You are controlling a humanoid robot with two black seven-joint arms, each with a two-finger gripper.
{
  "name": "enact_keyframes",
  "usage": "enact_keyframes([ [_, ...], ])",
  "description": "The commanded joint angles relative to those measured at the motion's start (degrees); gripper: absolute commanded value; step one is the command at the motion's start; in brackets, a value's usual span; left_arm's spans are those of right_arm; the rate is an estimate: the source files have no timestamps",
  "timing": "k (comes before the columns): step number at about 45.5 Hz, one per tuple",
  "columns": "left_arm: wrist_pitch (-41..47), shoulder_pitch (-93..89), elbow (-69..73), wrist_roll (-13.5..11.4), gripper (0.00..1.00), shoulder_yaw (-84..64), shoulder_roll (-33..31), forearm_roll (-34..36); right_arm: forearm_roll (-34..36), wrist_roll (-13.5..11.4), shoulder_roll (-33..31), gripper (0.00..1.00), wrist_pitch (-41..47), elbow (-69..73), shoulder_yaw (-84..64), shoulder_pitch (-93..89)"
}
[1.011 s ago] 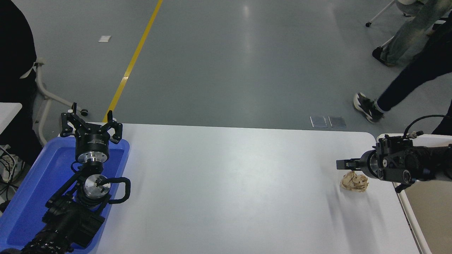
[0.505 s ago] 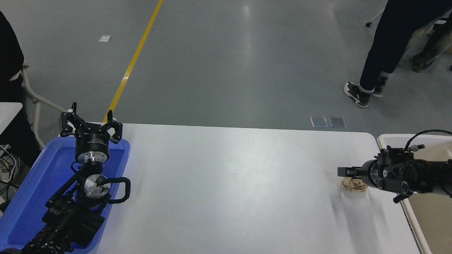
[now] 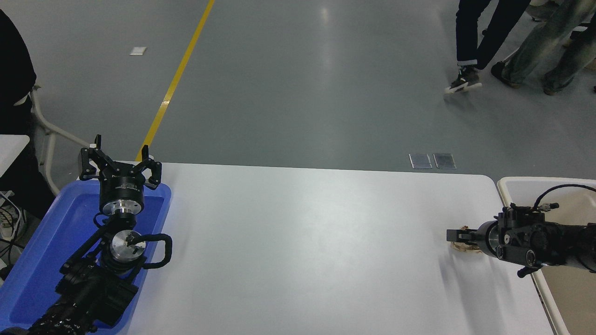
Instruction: Pick up paper ball place in dustbin
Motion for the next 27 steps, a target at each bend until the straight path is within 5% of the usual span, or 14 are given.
enact_keyframes([
  [1,0.00,-0.03,0.05,0.04,0.99,-0.09,-0.03,0.00,-0.01,0.61,0.26,0.63,-0.04,-0.35,0.61,-0.70],
  [4,0.00,0.06,0.05,-0.05,0.99,-0.09,-0.03,0.00,-0.10,0.88,0.26,0.34,-0.04,-0.35,0.61,-0.79],
  [11,0.00,-0.03,-0.04,0.04,0.99,0.00,-0.03,0.00,-0.10,0.88,0.26,0.00,-0.04,-0.44,0.52,-0.79],
  [27,0.00,0.06,0.05,-0.05,0.99,-0.09,-0.03,0.00,0.34,1.14,-0.88,0.00,0.75,0.62,2.36,0.62],
])
